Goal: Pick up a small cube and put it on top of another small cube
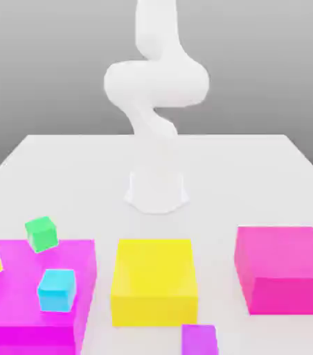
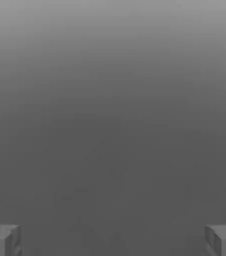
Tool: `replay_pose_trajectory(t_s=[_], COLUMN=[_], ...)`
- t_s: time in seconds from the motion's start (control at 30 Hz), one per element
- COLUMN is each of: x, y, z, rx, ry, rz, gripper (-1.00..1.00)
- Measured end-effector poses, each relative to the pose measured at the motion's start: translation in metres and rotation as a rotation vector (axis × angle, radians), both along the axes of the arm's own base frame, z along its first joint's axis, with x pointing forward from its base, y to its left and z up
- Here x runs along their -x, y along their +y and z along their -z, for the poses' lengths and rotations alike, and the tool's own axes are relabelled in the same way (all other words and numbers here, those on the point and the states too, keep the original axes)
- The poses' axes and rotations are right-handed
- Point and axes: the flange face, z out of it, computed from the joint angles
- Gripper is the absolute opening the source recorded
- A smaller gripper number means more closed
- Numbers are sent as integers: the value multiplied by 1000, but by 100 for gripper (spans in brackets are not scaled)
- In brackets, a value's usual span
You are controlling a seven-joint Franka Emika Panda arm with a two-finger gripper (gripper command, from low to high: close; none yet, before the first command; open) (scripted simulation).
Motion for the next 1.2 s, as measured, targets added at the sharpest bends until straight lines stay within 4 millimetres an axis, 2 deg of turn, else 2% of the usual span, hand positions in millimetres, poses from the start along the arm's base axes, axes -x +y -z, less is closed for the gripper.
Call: replay_pose_trajectory(t_s=[0.1, 0.23, 0.37, 0.5, 0.7, 0.9, 1.03, 1.07, 1.2], x=[-38, -79, -110, -130, -141, -128, -126, -125, -125], y=[7, 15, 24, 32, 47, 60, 62, 62, 62], z=[44, 107, 174, 246, 356, 465, 523, 536, 536], rx=[6, 12, 15, 15, 9, -7, -10, -10, -10], ry=[83, 189, 294, 399, 556, 710, 732, 733, 732], rz=[6, 11, 13, 12, 5, 1, 1, 1, 1], gripper=[0, 0, 0, 0, 0, 0, 0, -100, -100])
